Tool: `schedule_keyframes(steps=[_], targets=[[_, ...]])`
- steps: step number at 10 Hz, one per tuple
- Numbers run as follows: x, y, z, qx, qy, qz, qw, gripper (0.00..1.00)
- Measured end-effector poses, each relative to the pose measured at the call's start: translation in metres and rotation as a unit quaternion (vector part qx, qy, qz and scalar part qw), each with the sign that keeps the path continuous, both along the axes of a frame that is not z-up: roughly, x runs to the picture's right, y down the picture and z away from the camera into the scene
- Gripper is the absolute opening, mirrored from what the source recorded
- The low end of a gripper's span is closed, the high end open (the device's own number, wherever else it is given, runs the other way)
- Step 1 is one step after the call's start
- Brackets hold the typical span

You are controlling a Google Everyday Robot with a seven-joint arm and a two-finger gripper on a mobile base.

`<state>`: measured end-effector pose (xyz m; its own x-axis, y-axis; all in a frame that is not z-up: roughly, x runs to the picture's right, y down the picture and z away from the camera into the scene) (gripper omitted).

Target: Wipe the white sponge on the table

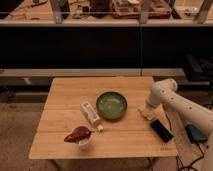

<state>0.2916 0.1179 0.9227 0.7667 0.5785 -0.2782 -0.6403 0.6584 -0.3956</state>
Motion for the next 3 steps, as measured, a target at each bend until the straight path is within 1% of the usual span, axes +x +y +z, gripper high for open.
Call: schedule_keyframes(steps=[1, 2, 3], targets=[[0.012, -0.012, 0.009, 0.004, 0.018, 0.014, 0.9997, 0.00], [0.016, -0.019, 0.014, 0.006, 0.027, 0.022, 0.9994, 0.00], [0.018, -0.030, 0.022, 0.009, 0.038, 0.032, 0.9987, 0.00]])
